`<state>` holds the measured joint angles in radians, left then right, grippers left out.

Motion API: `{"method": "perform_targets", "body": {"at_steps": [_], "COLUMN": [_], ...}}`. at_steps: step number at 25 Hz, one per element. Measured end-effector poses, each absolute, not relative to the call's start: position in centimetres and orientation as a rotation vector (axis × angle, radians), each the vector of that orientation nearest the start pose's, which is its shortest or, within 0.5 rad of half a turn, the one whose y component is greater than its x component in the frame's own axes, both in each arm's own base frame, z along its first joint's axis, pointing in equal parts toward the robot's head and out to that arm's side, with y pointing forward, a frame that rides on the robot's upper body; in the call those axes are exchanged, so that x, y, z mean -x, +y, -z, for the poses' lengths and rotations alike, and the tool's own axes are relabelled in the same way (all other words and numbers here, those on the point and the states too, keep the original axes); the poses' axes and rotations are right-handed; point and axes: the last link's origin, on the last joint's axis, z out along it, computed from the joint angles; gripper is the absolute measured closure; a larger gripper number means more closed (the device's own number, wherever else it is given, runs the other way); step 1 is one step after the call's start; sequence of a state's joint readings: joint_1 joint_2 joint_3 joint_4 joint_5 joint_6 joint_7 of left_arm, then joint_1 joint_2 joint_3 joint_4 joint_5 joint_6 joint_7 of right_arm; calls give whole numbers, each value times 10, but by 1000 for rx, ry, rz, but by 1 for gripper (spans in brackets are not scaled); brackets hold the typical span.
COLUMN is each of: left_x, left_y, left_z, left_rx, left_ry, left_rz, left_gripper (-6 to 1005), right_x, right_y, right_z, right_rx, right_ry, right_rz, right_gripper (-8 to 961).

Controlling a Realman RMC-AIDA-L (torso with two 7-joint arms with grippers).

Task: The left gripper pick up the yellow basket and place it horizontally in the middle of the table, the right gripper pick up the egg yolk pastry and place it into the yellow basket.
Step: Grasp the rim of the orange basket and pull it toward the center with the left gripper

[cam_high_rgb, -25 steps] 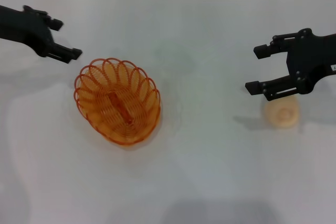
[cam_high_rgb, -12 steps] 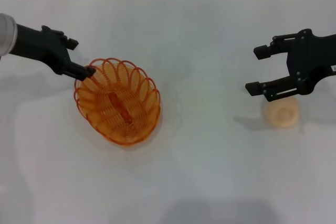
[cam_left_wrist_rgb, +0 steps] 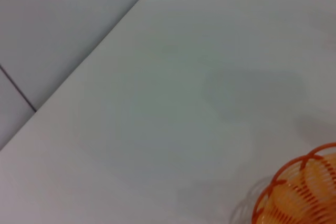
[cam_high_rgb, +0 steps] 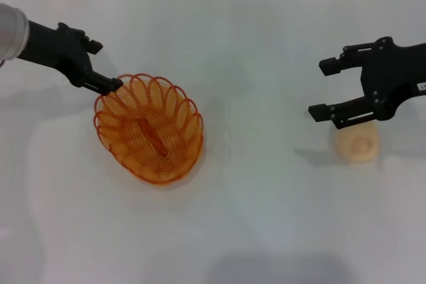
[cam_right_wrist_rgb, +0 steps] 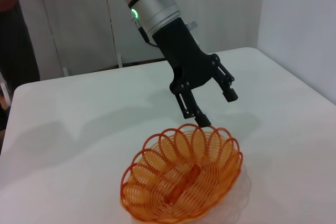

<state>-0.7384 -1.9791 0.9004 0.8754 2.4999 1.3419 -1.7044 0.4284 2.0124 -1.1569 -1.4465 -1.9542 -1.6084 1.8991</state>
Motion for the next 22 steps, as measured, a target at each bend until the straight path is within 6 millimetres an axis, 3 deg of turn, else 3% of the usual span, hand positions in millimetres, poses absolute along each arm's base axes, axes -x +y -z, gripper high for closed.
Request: {"method": "perform_targets", "body": {"at_steps": [11, 22], "left_x": [252, 254], "left_y": [408, 405], "left_z": [-21, -14], "left_rx": [2699, 2705], "left_ry": [-437, -450], "left_rz": [-278, -258], "left_gripper": [114, 114], "right_x": [-161, -160], "right_y": [331, 329], "right_z": [-58, -59], "right_rx": [2878, 2879], "right_ry": [261, 261], "right_rz": [-285, -281], "right_gripper": [138, 139]}}
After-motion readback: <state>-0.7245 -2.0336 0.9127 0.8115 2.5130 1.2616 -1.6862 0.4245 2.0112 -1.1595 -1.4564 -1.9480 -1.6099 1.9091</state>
